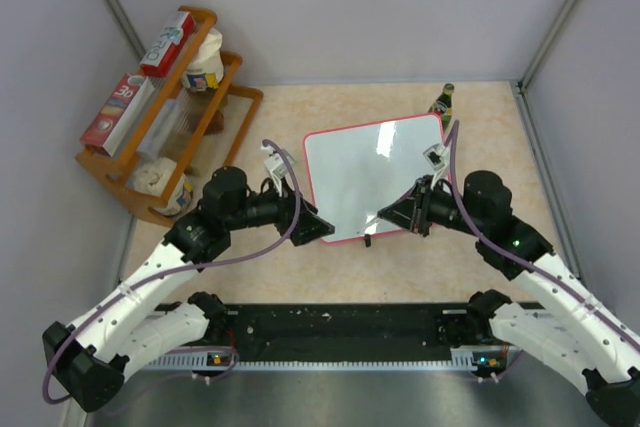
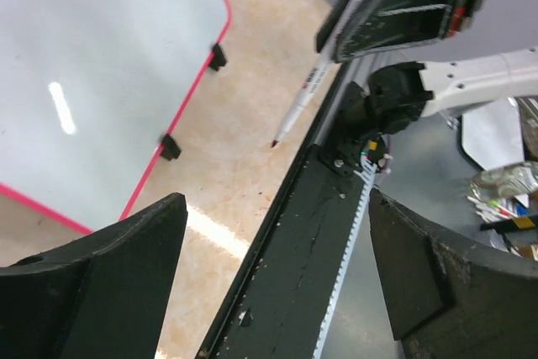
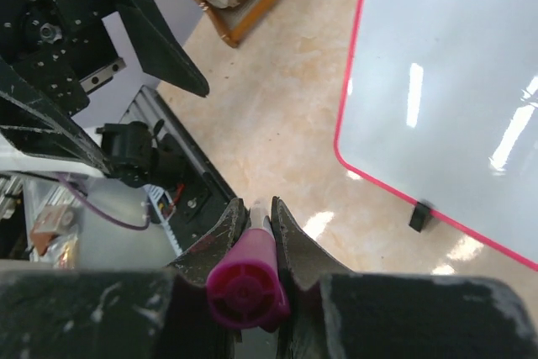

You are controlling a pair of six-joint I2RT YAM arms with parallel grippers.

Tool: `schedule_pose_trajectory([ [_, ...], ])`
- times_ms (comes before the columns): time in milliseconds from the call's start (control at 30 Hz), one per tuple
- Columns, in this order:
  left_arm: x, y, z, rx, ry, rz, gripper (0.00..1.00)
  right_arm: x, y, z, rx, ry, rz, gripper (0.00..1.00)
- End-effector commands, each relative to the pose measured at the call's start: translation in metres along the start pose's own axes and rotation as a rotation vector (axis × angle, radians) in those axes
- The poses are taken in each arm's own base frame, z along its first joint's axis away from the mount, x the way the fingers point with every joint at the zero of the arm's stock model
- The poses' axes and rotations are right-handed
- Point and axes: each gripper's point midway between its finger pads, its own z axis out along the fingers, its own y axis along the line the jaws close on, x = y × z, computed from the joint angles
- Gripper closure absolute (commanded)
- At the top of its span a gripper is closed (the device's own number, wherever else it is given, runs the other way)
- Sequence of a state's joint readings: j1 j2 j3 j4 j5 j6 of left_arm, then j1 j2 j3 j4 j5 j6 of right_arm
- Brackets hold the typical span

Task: Write a sentence on the whiteboard
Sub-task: Hold the whiteboard at the center of the board.

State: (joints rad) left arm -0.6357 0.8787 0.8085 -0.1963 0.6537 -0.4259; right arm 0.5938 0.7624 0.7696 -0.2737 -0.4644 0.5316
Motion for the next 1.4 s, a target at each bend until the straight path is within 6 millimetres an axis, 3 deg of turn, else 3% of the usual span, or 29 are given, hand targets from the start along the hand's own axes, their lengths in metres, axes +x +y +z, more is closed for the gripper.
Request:
schedule_pose_trajectory([
  [0,0.001,0.035,-0.001,-0.180,-0.070,-0.048,0.08,0.016,-0.026,-0.008,0.124,-0.022,0.017,1.00],
  [133,0.013,0.057,0.002,-0.250,-0.094,-0.086,0.08,0.029,-0.040,-0.015,0.175,-0.043,0.031,1.00],
  [400,0.015,0.094,0.002,-0.401,-0.111,-0.037,0.08,0.040,-0.072,-0.011,0.272,-0.058,-0.011,1.00],
  [600,0.012,0.110,0.006,-0.448,-0.069,-0.019,0.07,0.024,-0.067,0.005,0.219,-0.105,-0.055,1.00],
  [767,0.011,0.127,-0.003,-0.447,-0.071,-0.048,0.04,-0.004,-0.057,0.011,0.202,-0.147,-0.111,1.00],
  [833,0.014,0.139,-0.010,-0.460,-0.064,-0.091,0.04,-0.010,-0.063,0.010,0.241,-0.171,-0.105,1.00],
  [1067,0.011,0.161,-0.037,-0.420,-0.153,-0.239,0.04,-0.004,-0.068,0.003,0.254,-0.207,-0.087,1.00],
  [1367,0.009,0.161,-0.030,-0.308,-0.171,-0.265,0.05,0.008,-0.072,0.003,0.263,-0.163,-0.093,1.00],
])
